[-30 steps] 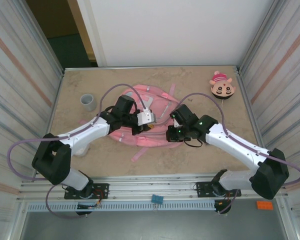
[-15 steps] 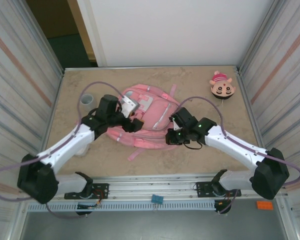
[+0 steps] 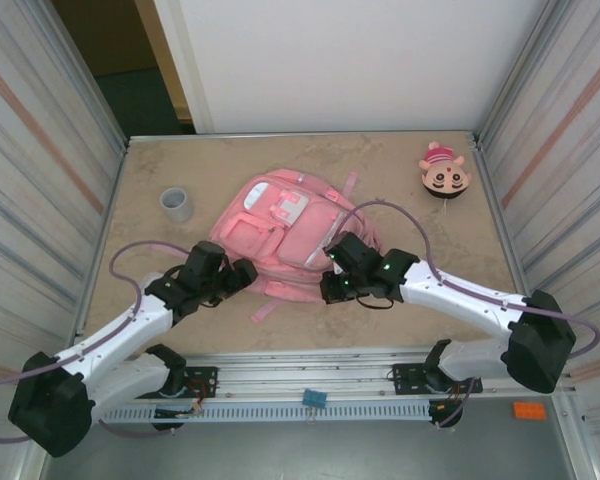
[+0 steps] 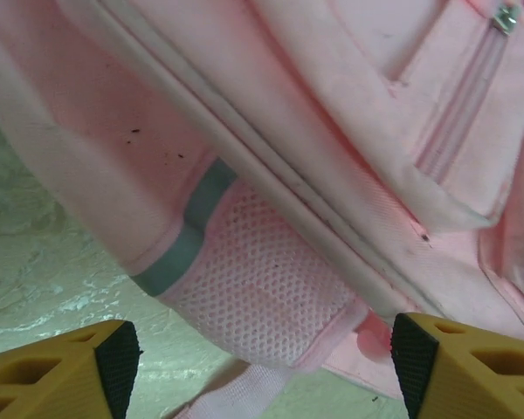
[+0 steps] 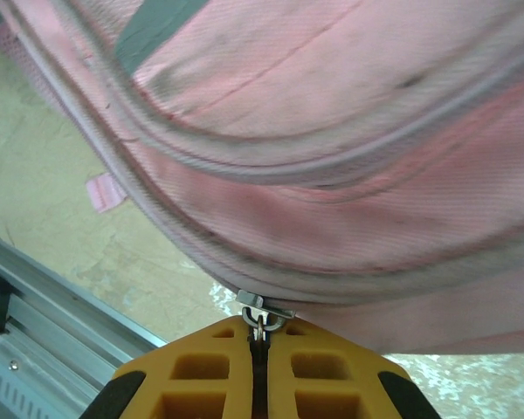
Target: Pack the student bag
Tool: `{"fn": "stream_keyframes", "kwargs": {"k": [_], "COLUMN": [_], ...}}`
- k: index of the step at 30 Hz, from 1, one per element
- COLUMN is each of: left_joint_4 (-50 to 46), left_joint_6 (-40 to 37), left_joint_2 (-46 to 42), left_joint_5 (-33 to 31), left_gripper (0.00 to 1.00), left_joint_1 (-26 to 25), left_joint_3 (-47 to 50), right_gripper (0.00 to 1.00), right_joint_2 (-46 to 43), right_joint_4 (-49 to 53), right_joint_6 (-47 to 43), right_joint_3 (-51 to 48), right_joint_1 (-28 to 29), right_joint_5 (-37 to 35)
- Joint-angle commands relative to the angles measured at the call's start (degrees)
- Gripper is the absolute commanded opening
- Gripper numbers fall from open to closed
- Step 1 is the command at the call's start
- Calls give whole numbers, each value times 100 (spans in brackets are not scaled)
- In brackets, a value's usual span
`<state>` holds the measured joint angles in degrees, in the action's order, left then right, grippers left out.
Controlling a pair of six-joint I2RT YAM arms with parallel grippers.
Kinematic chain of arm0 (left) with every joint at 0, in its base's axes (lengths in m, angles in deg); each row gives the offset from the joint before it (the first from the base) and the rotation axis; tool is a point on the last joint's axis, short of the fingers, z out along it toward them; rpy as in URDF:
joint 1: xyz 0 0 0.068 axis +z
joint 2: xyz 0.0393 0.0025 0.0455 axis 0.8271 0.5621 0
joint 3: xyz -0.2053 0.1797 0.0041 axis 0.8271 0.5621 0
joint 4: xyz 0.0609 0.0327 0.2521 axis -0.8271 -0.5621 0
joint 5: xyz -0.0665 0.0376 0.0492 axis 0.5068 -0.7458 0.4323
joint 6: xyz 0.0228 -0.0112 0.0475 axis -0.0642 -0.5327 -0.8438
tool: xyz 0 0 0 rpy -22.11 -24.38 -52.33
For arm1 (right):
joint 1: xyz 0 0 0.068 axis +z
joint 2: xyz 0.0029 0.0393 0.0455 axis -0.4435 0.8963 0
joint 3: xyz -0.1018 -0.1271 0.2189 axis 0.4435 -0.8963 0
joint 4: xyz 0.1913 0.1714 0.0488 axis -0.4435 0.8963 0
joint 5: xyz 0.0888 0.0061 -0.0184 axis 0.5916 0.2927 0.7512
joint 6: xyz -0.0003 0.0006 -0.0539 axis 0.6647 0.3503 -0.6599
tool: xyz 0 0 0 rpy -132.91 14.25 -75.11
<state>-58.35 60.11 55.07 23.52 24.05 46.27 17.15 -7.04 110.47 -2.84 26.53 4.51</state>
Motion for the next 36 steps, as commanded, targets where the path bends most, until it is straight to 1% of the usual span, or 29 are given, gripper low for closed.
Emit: {"fn": "stream_keyframes", "kwargs": {"k": [1, 4, 7, 9, 12, 14, 17, 19, 21, 24, 27, 30, 32, 34, 36], "left_joint_4": [1062, 1531, 1990, 2068, 1980, 1896, 1556, 1178, 1022, 885, 829, 927, 1411, 2067, 2174], "left_joint_6": [428, 253, 60, -79, -359, -481, -479, -288, 85, 901, 1793, 2523, 2970, 3404, 3417], "left_joint_2": [348, 930, 1584, 2065, 2668, 2877, 2934, 2729, 2375, 1562, 631, -29, -191, -139, -45], "left_joint_5": [-29, 73, 275, 492, 889, 971, 1116, 1297, 1493, 1574, 1296, 845, 757, 866, 844], "left_gripper": [78, 79, 79, 79, 79, 79, 80, 79, 79, 76, 70, 66, 66, 67, 67], "left_joint_1": [132, 357, 736, 1026, 1419, 1546, 1609, 1582, 1529, 1347, 971, 481, 252, 164, 76], "left_joint_3": [-47, -289, -671, -1067, -1837, -2269, -2759, -2823, -2500, -1579, -623, 70, 474, 824, 840], "right_gripper": [0, 0, 0, 0, 0, 0, 0, 0, 0, 0, 0, 0, 0, 0, 0], "right_joint_2": [218, 473, 750, 936, 1251, 1493, 1894, 2144, 2276, 2326, 2308, 2304, 2298, 2277, 2270], "right_joint_4": [-196, -277, -430, -576, -763, -859, -1019, -1095, -1152, -1128, -1093, -1056, -1065, -1100, -1115], "right_joint_6": [139, 171, 179, 183, 223, 191, 188, 192, 201, 190, 163, 95, 74, 74, 73], "right_joint_3": [186, 366, 540, 671, 946, 1181, 1548, 1735, 1819, 1840, 1812, 1818, 1794, 1743, 1711], "right_joint_1": [359, 563, 655, 690, 674, 651, 612, 611, 611, 611, 611, 610, 633, 666, 682], "right_joint_5": [116, 146, 233, 281, 238, 222, 318, 404, 490, 533, 542, 611, 655, 691, 729]}}
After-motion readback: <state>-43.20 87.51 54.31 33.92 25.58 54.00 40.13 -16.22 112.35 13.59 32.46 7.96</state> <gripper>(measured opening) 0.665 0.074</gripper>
